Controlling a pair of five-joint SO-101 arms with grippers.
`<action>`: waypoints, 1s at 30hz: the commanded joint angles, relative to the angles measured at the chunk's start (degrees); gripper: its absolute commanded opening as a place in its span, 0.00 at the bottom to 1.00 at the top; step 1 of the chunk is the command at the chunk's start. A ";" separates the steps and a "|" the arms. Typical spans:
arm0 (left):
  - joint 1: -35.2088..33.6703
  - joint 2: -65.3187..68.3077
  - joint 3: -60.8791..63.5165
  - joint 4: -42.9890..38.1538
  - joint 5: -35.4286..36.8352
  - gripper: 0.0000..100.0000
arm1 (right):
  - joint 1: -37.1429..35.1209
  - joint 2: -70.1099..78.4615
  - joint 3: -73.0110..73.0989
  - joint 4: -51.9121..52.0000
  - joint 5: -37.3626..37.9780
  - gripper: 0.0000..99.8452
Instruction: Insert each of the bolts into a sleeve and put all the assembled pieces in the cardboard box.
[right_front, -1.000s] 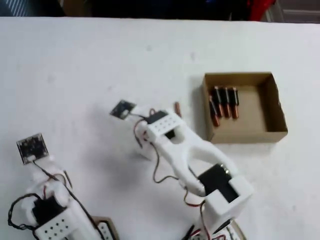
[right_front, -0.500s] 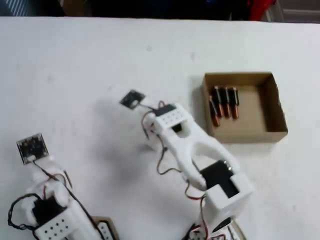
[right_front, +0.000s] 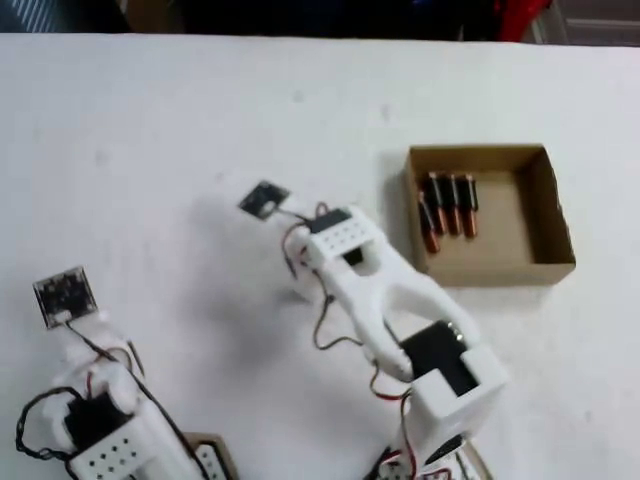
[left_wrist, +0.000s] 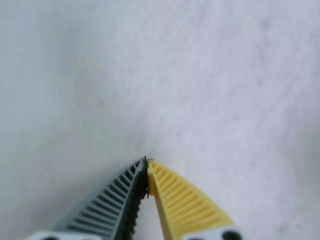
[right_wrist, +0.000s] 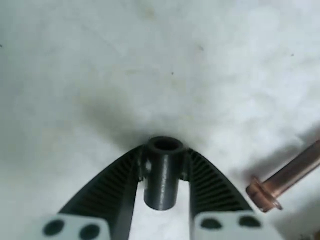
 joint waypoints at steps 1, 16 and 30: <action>-0.22 -0.31 0.00 0.70 0.09 0.02 | -0.22 -2.42 -0.97 2.15 -0.35 0.05; -0.22 -0.31 0.00 0.70 0.09 0.02 | -0.22 -30.81 -0.97 16.48 -6.77 0.03; -0.22 -0.31 0.00 0.70 0.09 0.02 | 0.22 -53.85 -0.88 25.36 -6.77 0.03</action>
